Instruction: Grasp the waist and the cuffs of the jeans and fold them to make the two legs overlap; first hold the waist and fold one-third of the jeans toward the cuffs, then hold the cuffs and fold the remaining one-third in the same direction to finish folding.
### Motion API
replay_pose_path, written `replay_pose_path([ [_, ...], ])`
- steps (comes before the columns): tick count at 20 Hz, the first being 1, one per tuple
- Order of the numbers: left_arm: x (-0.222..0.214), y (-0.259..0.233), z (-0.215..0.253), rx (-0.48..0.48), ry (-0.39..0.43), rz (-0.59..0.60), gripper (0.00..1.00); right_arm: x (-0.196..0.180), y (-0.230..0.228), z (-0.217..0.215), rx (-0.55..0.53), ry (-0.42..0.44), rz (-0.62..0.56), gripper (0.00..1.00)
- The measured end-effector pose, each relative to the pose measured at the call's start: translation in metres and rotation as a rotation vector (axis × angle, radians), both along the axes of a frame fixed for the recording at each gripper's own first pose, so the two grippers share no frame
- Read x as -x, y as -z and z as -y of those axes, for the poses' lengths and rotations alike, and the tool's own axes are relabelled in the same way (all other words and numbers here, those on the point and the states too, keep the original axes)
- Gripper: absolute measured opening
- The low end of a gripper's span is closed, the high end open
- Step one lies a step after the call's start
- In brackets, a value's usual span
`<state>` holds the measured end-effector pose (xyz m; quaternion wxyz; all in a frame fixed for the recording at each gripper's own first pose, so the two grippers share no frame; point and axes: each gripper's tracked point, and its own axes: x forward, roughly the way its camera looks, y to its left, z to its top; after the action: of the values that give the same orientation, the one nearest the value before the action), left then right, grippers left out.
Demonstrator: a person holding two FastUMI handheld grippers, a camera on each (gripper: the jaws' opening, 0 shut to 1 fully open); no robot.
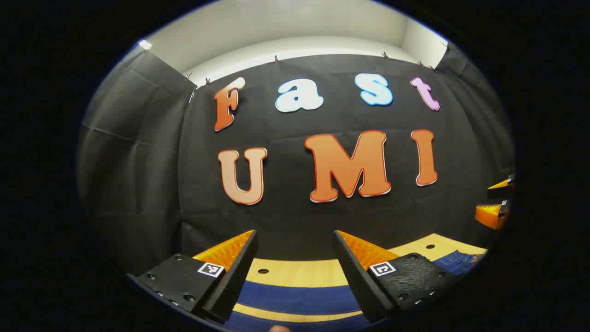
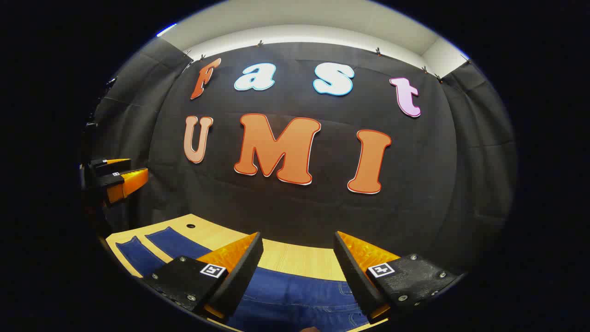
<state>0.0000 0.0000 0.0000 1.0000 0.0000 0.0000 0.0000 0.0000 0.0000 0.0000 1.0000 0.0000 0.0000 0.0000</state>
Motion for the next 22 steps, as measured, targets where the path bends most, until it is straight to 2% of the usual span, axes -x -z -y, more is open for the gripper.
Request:
replay_pose_path([
  [2,-0.001,0.001,0.000,0.008,-0.006,-0.023,0.99,-0.001,-0.002,0.006,0.000,0.004,0.010,0.96],
  [4,0.001,-0.009,-0.002,0.014,-0.003,0.014,0.98,-0.005,-0.004,0.008,-0.002,0.016,0.021,0.97],
  [7,-0.003,-0.017,0.006,0.018,0.069,0.031,0.98,-0.009,-0.010,0.010,-0.008,0.057,0.026,0.96],
  [8,-0.005,-0.021,0.002,0.024,0.074,0.048,1.00,-0.010,-0.015,0.006,-0.015,0.052,0.037,0.96],
  [10,-0.009,-0.019,0.001,0.054,0.086,0.057,0.98,-0.014,-0.016,0.000,-0.024,0.053,0.033,0.96],
  [11,-0.010,-0.019,0.000,0.057,0.095,0.060,1.00,-0.014,-0.017,-0.001,-0.025,0.060,0.034,0.94],
  [12,-0.014,-0.017,-0.003,0.057,0.096,0.059,1.00,-0.015,-0.019,0.000,-0.028,0.066,0.039,0.96],
  [17,-0.031,-0.009,-0.018,0.042,0.066,0.051,0.98,-0.017,-0.020,0.000,-0.029,0.095,0.042,0.96],
  [22,-0.041,0.012,-0.027,0.033,0.084,-0.004,0.98,-0.018,-0.007,0.018,-0.098,0.122,0.000,0.96],
])
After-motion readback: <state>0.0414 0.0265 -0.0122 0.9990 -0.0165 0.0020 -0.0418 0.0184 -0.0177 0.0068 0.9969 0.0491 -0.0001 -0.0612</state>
